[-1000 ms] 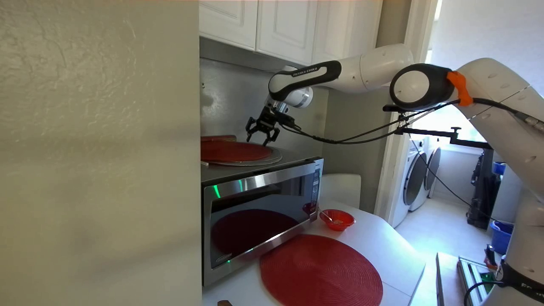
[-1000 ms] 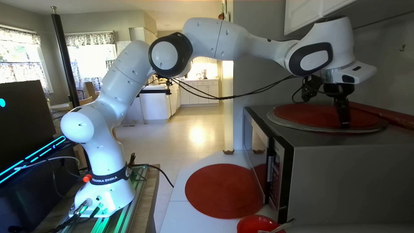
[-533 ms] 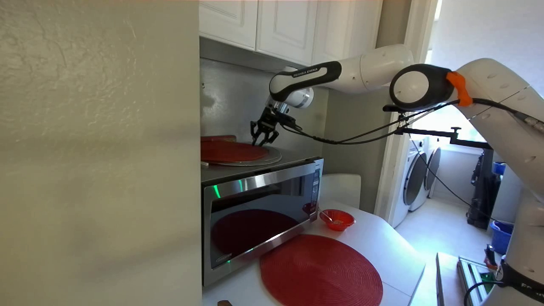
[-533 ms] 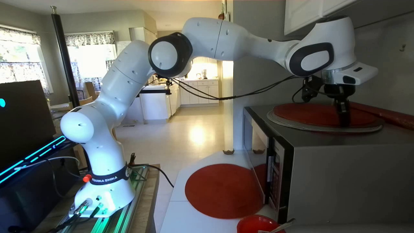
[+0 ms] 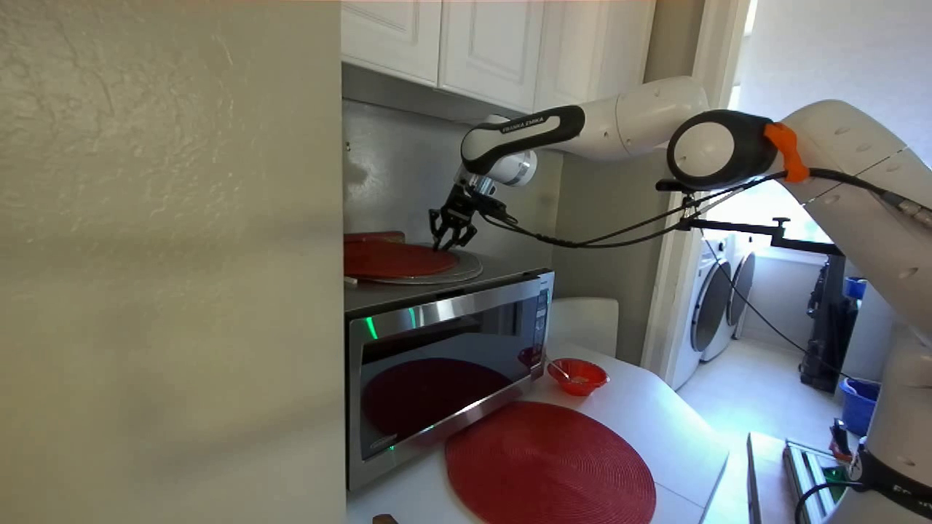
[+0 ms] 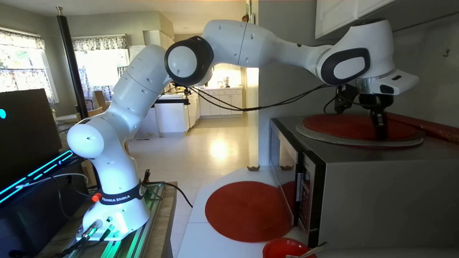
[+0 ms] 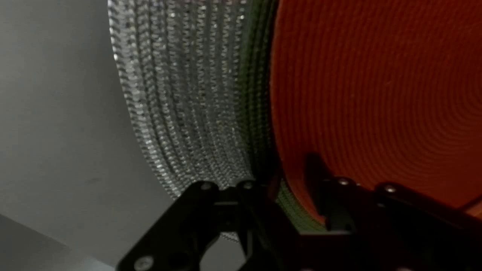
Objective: Put the orange object on the counter on top of the other orange object
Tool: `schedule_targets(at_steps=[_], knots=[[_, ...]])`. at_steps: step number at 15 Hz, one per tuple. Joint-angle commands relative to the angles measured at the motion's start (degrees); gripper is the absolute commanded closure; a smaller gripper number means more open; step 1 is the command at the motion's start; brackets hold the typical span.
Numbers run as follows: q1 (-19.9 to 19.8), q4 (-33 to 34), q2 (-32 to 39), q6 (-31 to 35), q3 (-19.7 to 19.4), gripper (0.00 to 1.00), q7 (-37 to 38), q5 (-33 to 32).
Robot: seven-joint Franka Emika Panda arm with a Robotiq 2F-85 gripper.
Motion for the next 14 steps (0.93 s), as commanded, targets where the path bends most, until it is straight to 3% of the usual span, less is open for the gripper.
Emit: schedule_targets(at_steps=[1, 9, 14], knots=[[0.14, -0.56, 0.20, -0.81, 0.19, 0.97, 0.22, 0.15], [0.06, -1.36, -1.54, -1.29, 0.32, 0.98, 0.66, 0.67], [0.30, -12.33, -11.94, -5.15, -0.10, 0.98, 0.41, 0.61]])
